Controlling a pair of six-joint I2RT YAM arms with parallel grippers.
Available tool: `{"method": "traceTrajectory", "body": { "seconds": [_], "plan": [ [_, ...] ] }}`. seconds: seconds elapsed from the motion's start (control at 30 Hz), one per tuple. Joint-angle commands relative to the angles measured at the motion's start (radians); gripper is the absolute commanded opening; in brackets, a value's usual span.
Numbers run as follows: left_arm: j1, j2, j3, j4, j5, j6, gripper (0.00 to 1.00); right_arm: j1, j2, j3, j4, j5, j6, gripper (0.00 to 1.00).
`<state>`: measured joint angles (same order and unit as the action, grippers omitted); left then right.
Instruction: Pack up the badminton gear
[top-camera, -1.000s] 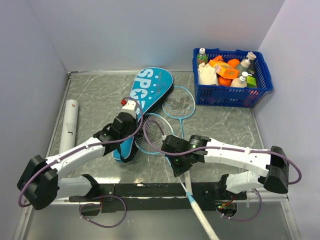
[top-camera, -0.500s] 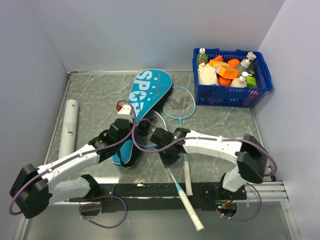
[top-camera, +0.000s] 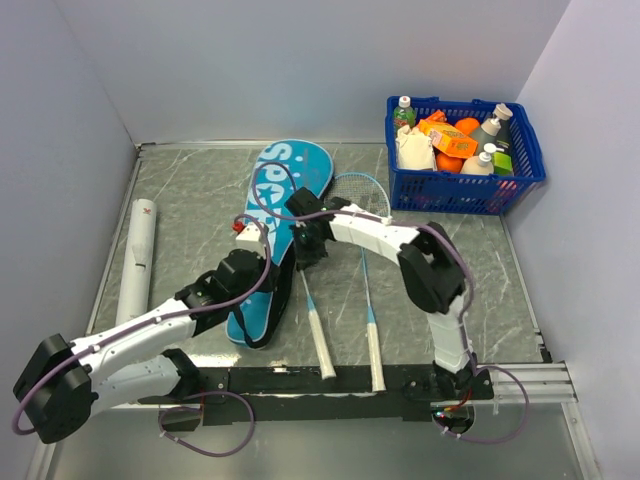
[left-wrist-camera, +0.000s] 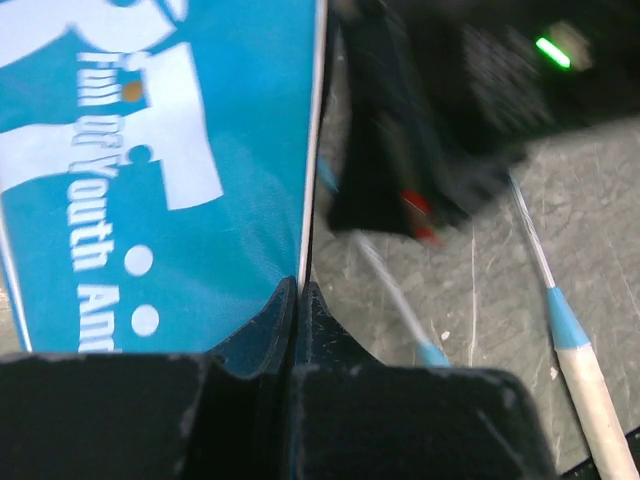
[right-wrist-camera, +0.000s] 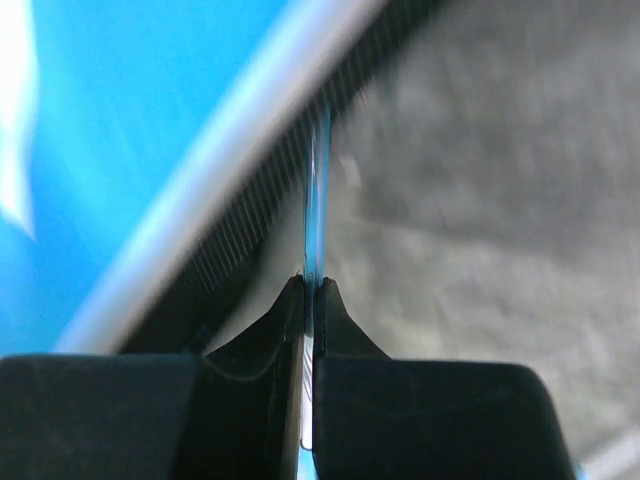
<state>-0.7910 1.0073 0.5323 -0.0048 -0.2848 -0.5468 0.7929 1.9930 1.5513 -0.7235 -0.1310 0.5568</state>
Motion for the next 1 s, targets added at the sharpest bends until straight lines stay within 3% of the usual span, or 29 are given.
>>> {"method": "traceTrajectory", "body": {
  "seconds": [0.0,0.17,0.23,0.27,0.37,0.47,0.77,0.97],
  "plan": [
    [-0.01,0.019,0.004,0.075,0.07,-0.036,0.01,-0.033,0.111,0.171,0.128,-0.029,0.003,0.0],
    [-0.008,0.056,0.027,0.074,0.076,-0.021,0.01,-0.072,0.162,0.205,0.226,-0.032,0.04,0.0],
    [-0.01,0.079,0.037,0.066,0.067,-0.01,0.01,-0.08,0.147,0.188,0.228,-0.042,0.028,0.15],
    [-0.01,0.086,0.044,0.068,0.059,-0.007,0.01,-0.078,0.136,0.179,0.22,-0.032,0.022,0.27],
    [-0.01,0.12,0.057,0.077,0.055,-0.001,0.01,-0.08,0.061,0.093,0.219,-0.028,0.003,0.46],
    [-0.01,0.142,0.069,0.085,0.058,0.001,0.01,-0.081,-0.048,-0.041,0.233,-0.03,-0.008,0.56],
    [-0.008,0.174,0.1,0.095,0.065,0.008,0.01,-0.052,-0.399,-0.463,0.225,-0.107,0.017,0.59],
    [-0.01,0.174,0.101,0.106,0.067,0.004,0.01,0.031,-0.508,-0.6,0.237,-0.119,0.057,0.6]
  ]
}}
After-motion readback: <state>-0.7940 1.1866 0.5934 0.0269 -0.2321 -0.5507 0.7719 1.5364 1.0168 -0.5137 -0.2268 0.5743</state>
